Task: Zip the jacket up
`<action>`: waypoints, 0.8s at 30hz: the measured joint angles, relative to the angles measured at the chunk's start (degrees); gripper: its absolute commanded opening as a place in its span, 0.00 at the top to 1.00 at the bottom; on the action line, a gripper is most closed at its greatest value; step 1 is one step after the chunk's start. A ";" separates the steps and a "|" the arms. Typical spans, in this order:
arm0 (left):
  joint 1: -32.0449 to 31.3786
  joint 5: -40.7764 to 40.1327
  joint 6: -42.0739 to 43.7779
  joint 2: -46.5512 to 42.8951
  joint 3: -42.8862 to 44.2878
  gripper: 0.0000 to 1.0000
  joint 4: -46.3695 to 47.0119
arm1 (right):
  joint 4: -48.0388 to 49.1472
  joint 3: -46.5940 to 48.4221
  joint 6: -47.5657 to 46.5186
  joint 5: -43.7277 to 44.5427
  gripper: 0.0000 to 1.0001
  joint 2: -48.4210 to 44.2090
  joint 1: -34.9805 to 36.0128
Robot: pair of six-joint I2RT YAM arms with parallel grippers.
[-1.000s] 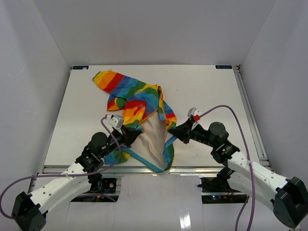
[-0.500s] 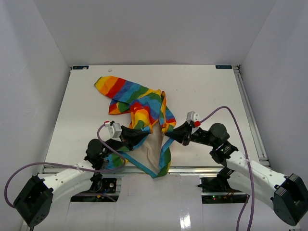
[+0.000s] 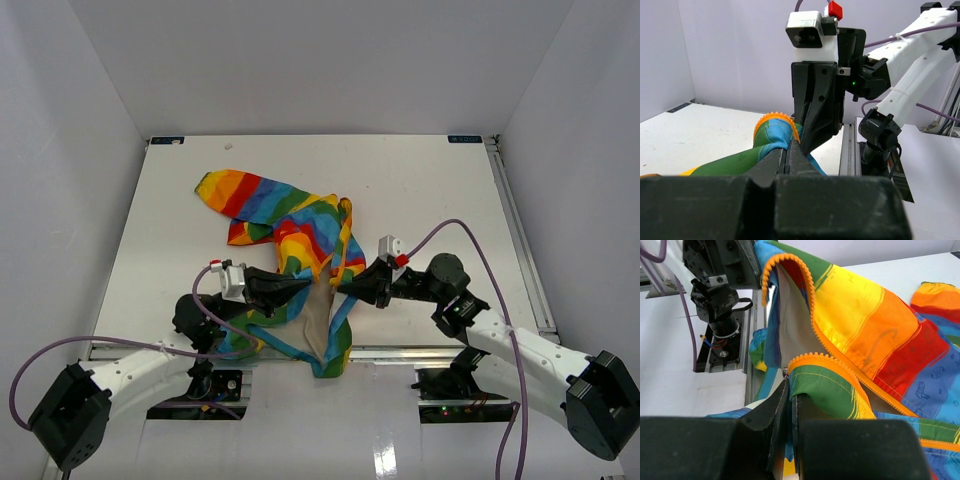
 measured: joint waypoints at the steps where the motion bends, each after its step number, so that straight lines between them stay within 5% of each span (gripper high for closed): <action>1: 0.00 0.48 0.06 0.67 0.00 1.00 0.48 | 0.11 0.11 0.11 -0.50 0.92 0.19 0.10; 24: 0.00 5.95 0.52 7.63 -0.45 1.00 7.46 | 3.18 1.02 4.80 -5.18 0.92 2.55 1.34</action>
